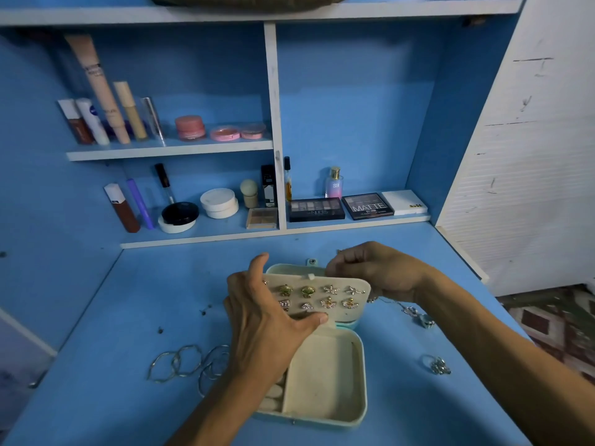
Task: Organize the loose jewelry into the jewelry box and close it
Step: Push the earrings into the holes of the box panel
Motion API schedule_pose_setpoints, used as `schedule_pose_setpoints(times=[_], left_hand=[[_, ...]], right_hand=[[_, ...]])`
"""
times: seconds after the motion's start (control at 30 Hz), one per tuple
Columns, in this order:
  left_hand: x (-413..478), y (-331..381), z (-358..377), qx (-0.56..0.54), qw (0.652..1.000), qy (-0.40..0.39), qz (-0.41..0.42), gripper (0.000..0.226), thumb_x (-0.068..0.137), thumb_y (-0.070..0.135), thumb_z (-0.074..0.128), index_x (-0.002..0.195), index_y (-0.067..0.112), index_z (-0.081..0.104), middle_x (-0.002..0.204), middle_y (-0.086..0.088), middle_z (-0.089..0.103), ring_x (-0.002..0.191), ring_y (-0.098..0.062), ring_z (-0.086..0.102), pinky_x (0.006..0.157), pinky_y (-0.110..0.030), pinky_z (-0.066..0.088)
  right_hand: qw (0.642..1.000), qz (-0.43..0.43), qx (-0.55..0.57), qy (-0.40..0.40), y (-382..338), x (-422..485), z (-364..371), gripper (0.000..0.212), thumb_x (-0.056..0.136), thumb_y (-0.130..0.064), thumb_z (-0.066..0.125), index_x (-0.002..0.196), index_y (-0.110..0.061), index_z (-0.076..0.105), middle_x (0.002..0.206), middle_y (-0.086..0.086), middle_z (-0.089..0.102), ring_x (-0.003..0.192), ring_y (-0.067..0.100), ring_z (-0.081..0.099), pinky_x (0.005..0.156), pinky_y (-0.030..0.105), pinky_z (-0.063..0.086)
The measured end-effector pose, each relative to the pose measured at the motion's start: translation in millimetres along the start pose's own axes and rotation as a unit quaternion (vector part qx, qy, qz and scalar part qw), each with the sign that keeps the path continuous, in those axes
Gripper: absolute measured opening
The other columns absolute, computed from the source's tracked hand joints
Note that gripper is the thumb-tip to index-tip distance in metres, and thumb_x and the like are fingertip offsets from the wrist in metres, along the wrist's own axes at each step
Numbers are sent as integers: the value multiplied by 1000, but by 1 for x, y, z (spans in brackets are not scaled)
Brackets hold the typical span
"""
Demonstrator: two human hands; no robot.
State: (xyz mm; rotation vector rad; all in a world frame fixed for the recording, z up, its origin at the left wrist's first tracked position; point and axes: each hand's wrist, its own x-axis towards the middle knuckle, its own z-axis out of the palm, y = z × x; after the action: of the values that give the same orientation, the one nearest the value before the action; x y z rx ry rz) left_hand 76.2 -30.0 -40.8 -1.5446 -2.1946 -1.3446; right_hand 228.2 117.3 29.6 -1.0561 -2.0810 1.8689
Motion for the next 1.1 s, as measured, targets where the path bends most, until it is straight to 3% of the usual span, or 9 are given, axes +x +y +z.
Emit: schedule_pose_setpoints(times=[0.1,0.23,0.33,0.4,0.47,0.6,0.83,1.1], left_hand=[[0,1,-1,9,1000,6,14,135,34,45,100,142,21,23,117,6,29,105,-35,49,87,-55,48],[0,0,-2,19,999,14,29,133,32,45,100,139,19,26,117,4,31,102,-36,52,84,-53,48],[0,0,-2,18,999,15,39,132,32,44,101,138,17,27,117,4,31,101,-38,53,83,-55,50],[0,0,-2,16,999,16,40,131,32,44,100,138,17,27,118,4,31,101,-39,52,84,-56,50],[0,0,-2,15,999,17,40,131,32,44,100,138,17,27,118,3,31,101,-40,52,85,-56,49],[0,-1,-2,14,999,14,41,131,33,45,98,138,18,26,118,3,31,102,-40,52,85,-57,49],[0,-1,-1,17,999,15,36,132,33,47,98,139,17,27,118,4,31,103,-38,52,85,-56,49],[0,0,-1,18,999,21,36,133,30,45,100,139,18,27,118,3,32,103,-39,53,86,-55,48]], right_hand=[[996,21,-34,-75,8,3,0,11,90,-11,70,101,-10,72,86,0,72,73,7,65,58,18,52],[988,-18,-106,-113,8,3,0,44,64,-31,80,101,-9,74,100,8,76,90,14,67,79,32,58],[978,-46,-169,-117,10,8,-2,34,74,-20,80,104,-5,74,110,16,74,95,18,66,96,50,56],[976,-47,-175,-124,12,11,-5,21,82,-4,76,103,-5,73,111,20,72,94,19,66,97,54,54],[976,-41,-179,-121,13,12,-7,18,84,1,75,97,-12,74,108,17,74,92,17,66,95,51,55],[971,-33,-200,-125,11,15,-7,20,85,-2,76,90,-21,74,102,6,76,93,16,68,94,47,57],[976,-20,-167,-135,13,17,-11,13,87,-3,74,96,-12,74,106,11,74,95,17,67,98,48,55],[968,-37,-198,-151,15,21,-13,21,87,-7,75,108,-6,74,113,8,75,103,19,70,97,46,55]])
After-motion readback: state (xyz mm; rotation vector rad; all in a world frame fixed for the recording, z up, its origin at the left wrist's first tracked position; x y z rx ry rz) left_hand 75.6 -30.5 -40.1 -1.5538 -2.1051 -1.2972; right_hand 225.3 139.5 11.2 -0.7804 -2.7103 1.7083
